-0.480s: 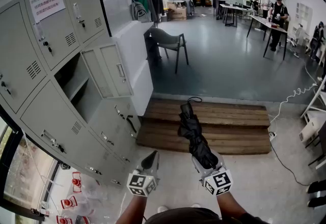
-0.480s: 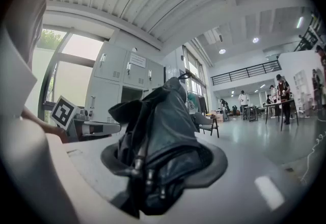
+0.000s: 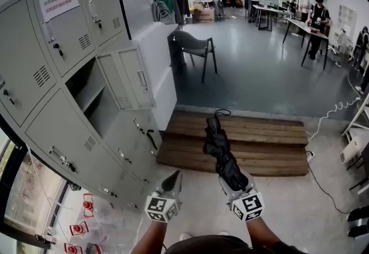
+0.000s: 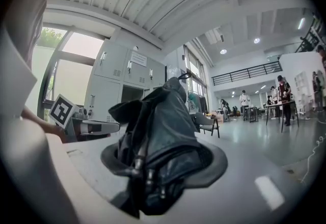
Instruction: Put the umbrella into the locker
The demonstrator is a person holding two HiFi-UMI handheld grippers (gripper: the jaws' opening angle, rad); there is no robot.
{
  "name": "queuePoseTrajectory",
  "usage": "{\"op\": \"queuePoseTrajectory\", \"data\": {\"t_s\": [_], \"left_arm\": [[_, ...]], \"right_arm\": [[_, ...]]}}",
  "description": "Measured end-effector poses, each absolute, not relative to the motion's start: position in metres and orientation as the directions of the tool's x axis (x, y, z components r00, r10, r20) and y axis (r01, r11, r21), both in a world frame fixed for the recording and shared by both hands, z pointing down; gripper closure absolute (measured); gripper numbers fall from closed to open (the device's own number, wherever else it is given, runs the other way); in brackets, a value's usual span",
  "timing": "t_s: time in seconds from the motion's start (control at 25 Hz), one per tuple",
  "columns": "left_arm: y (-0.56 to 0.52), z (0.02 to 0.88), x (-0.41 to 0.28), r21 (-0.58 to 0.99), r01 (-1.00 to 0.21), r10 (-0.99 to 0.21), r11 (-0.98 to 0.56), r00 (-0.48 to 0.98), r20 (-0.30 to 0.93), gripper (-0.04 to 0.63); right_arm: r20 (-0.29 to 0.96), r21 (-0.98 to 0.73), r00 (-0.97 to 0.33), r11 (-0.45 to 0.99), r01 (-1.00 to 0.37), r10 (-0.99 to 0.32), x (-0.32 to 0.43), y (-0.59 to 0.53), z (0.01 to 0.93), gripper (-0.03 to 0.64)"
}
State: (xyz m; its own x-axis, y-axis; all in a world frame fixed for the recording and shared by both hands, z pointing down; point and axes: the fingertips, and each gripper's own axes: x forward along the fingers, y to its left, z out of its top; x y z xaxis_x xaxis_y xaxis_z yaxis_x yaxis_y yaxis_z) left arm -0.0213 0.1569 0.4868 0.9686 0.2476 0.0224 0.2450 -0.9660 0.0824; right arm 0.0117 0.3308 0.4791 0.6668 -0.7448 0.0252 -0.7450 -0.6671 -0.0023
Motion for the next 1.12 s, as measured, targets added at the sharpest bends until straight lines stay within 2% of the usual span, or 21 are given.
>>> {"op": "queuePoseTrajectory", "data": {"t_s": [0.56, 1.12], "left_arm": [[0.129, 0.484, -0.033, 0.089, 0.236, 0.237, -0.968, 0.971, 0.007, 0.591], [0.052, 0.491, -0.054, 0.07, 0.205, 0.206, -0.976, 0.979, 0.005, 0.591]], "right_arm": [[-0.056, -0.033, 0.63, -0.629, -0.777, -0.775, 0.006, 0.29, 0.456, 0.383], [-0.022, -0.027, 0.618, -0.617, -0.786, -0.786, -0.012, 0.215, 0.47, 0.383]]}}
